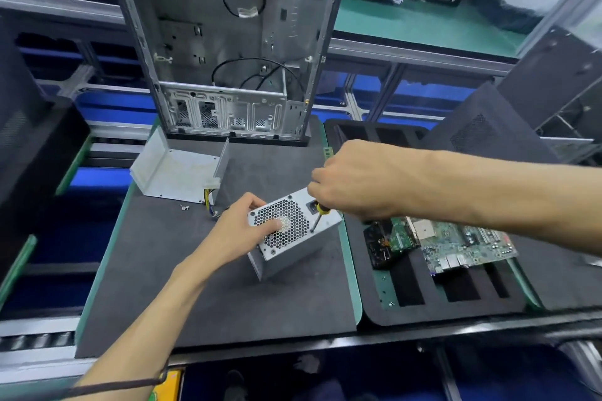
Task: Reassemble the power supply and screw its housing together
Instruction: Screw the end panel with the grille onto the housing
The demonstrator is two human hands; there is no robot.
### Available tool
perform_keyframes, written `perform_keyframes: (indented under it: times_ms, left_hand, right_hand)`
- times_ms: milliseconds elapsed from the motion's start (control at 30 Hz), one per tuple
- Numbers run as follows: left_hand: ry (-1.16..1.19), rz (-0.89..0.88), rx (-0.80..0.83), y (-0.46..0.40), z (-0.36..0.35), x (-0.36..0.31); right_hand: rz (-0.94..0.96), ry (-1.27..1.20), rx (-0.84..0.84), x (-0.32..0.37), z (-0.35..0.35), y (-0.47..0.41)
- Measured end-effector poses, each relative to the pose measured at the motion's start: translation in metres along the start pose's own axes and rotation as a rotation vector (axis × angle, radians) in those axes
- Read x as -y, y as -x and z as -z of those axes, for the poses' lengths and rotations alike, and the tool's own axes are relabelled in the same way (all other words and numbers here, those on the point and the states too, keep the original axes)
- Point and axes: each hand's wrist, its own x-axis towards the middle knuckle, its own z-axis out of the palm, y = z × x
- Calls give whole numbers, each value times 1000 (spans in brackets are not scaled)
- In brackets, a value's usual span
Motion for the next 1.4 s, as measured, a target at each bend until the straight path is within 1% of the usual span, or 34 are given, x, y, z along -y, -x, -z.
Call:
perform_keyframes:
  times_ms: [33, 100, 200, 300, 333, 367, 400, 433, 500, 567, 667, 733, 833, 900, 967, 1000, 1033, 1133, 1167, 1200, 1233, 1367, 1400]
  left_hand:
    - [7, 0, -5, 0, -1, 2]
    - [24, -1, -15, -1, -3, 5]
    - [48, -5, -28, -2, -4, 8]
    - [58, -20, -37, -3, -7, 11]
    - [62, -24, -43, -3, -8, 12]
    - [64, -28, -49, -3, -9, 13]
    - [66, -32, -55, -3, -9, 14]
    - [70, -35, -59, -3, -9, 14]
    - [80, -37, -62, -2, -9, 15]
    - [86, -40, -63, -2, -10, 15]
    - [90, -39, -74, -1, -11, 15]
    - [96, -43, -80, -1, -12, 15]
    - [108, -52, -89, -1, -14, 16]
    - [120, -54, -91, 0, -14, 17]
    - [139, -53, -97, 0, -15, 18]
    - [148, -52, -104, 0, -15, 18]
    - [155, -50, -110, 0, -15, 18]
    - [171, -44, -112, -1, -16, 18]
    - [177, -43, -108, -1, -16, 18]
    - [183, -42, -105, -1, -16, 18]
    - [188, -42, -101, -1, -16, 19]
    - [246, -48, -83, -2, -16, 20]
    - [284, -42, -82, -2, -16, 21]
  right_hand:
    - [15, 4, 12, -4, 1, -1]
    - [-9, -85, 81, -12, 1, -5]
    - [-104, -408, 261, -21, -3, -12]
    - [-275, -857, 469, -26, -8, -20]
    - [-333, -957, 528, -26, -8, -22]
    - [-345, -977, 557, -26, -8, -24]
    - [-315, -923, 559, -24, -7, -25]
    - [-257, -808, 549, -20, -5, -25]
    - [-143, -492, 498, -9, -4, -22]
    - [-59, -229, 361, -4, -6, -17]
    - [134, 70, 131, -9, -5, -10]
    - [233, 188, 73, -8, -4, -11]
    - [271, 197, 78, 2, -3, -16]
    - [192, 69, 92, 1, -4, -19]
    - [41, -153, 159, -4, -8, -18]
    - [-61, -302, 215, -5, -11, -17]
    - [-176, -487, 277, -8, -15, -16]
    - [-569, -1194, 520, -14, -27, -18]
    - [-643, -1348, 581, -15, -29, -19]
    - [-671, -1428, 614, -16, -31, -19]
    - [-669, -1451, 631, -16, -32, -19]
    - [-583, -1367, 596, -16, -31, -16]
    - [-547, -1305, 582, -16, -30, -16]
